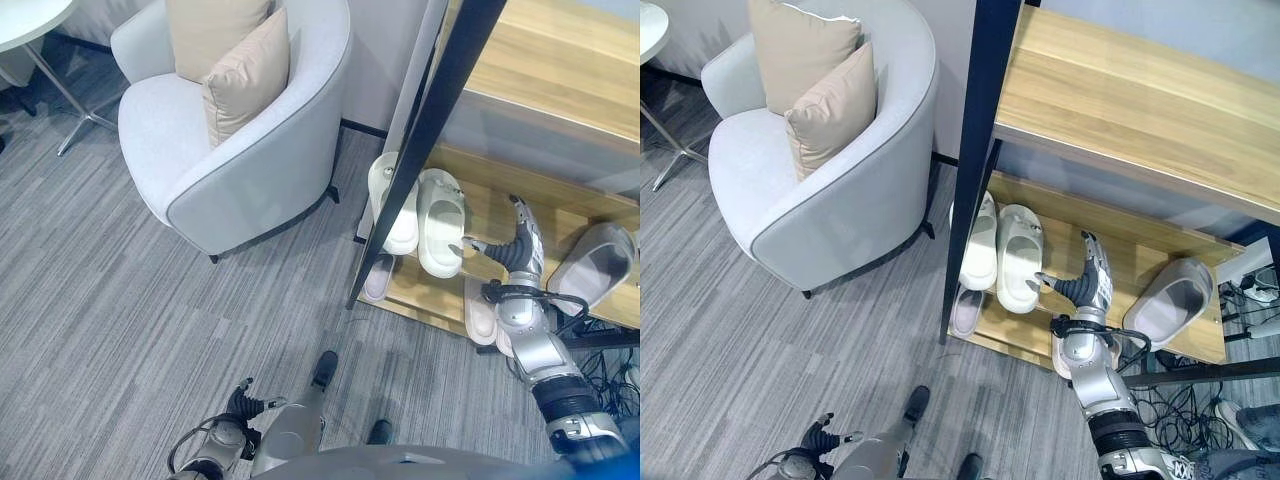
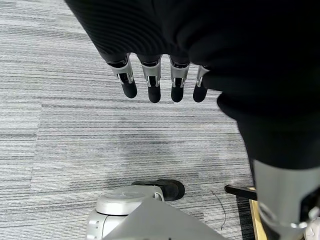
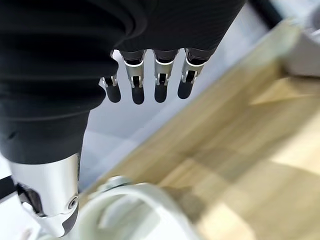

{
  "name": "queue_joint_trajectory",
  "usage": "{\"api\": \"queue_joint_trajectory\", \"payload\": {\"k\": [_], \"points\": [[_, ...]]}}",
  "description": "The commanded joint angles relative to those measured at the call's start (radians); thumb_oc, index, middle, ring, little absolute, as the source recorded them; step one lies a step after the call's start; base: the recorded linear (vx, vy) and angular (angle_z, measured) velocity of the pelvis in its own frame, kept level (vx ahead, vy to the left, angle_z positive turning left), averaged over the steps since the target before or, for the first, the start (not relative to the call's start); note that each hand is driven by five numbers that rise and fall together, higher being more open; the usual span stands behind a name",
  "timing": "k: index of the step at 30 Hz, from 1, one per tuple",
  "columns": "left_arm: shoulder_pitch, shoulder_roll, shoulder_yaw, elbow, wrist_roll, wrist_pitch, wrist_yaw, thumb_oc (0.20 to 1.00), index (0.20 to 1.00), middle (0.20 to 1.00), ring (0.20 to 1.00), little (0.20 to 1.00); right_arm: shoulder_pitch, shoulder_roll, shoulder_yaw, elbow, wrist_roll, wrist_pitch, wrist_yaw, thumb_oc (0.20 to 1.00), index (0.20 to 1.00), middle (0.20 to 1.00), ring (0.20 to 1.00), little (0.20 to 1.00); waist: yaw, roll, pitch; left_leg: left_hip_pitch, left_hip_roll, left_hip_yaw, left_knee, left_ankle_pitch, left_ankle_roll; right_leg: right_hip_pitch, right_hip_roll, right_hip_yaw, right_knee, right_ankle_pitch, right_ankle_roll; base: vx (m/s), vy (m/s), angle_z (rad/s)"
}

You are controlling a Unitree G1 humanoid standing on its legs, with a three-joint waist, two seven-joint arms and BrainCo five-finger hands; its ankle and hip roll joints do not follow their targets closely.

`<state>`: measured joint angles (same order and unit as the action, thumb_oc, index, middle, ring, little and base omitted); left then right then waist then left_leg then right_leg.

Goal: Arrange the slippers neatly on the shoe rack.

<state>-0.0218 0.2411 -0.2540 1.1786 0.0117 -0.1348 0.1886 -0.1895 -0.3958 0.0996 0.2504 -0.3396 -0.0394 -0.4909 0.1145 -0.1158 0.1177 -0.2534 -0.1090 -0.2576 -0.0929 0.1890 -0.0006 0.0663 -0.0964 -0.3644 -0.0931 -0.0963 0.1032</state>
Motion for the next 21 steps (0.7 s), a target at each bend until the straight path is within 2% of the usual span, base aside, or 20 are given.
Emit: {"api": "queue_joint_trajectory", "payload": {"k": [1,5,9,12,21], "points": [[-0.007,-0.069,-0.014,0.056,0.006,-0.015,-0.018,1.000,1.000,1.000,1.000,1.000,-0.026,-0.058,-0.016,-0.074,-0.055,-0.067,-0.017,1.000,1.000,1.000,1.000,1.000,0.021,0.010,-0.014,0.126,0.040,-0.024,0.006,-0.211,-0.017,-0.032,-0.068,-0.002,0.041,0.051,0.056,0.00,0.000,0.00],[-0.003,-0.063,0.006,0.048,0.007,-0.015,-0.004,1.000,1.000,1.000,1.000,1.000,0.022,-0.081,-0.029,-0.120,-0.138,-0.054,-0.034,1.000,1.000,1.000,1.000,1.000,0.013,0.011,-0.018,0.135,0.049,-0.015,0.006,-0.211,-0.022,-0.026,-0.063,0.003,0.043,0.049,0.054,-0.01,-0.023,0.00],[0.006,-0.064,0.020,0.053,0.006,-0.011,0.005,1.000,1.000,1.000,1.000,1.000,0.078,-0.088,-0.057,-0.140,-0.152,-0.045,-0.039,1.000,1.000,1.000,1.000,1.000,0.003,0.014,-0.027,0.150,0.056,-0.002,0.006,-0.214,-0.023,-0.019,-0.058,0.017,0.048,0.045,0.051,-0.02,-0.027,-0.05],[0.014,-0.066,0.038,0.057,0.002,-0.010,0.013,1.000,1.000,1.000,1.000,1.000,0.145,-0.102,-0.079,-0.144,-0.170,-0.035,-0.023,1.000,1.000,1.000,1.000,1.000,-0.021,0.025,-0.035,0.168,0.066,0.021,0.006,-0.216,-0.026,-0.012,-0.053,0.037,0.050,0.043,0.046,-0.05,-0.062,-0.27],[0.018,-0.078,0.032,0.052,-0.024,-0.006,0.012,1.000,1.000,1.000,1.000,1.000,0.226,-0.073,-0.084,-0.062,-0.063,-0.049,0.011,1.000,1.000,1.000,1.000,1.000,-0.075,0.068,-0.049,0.191,0.090,0.075,0.006,-0.207,-0.035,-0.007,-0.032,0.088,0.033,0.045,0.029,-0.06,-0.049,-0.20]]}}
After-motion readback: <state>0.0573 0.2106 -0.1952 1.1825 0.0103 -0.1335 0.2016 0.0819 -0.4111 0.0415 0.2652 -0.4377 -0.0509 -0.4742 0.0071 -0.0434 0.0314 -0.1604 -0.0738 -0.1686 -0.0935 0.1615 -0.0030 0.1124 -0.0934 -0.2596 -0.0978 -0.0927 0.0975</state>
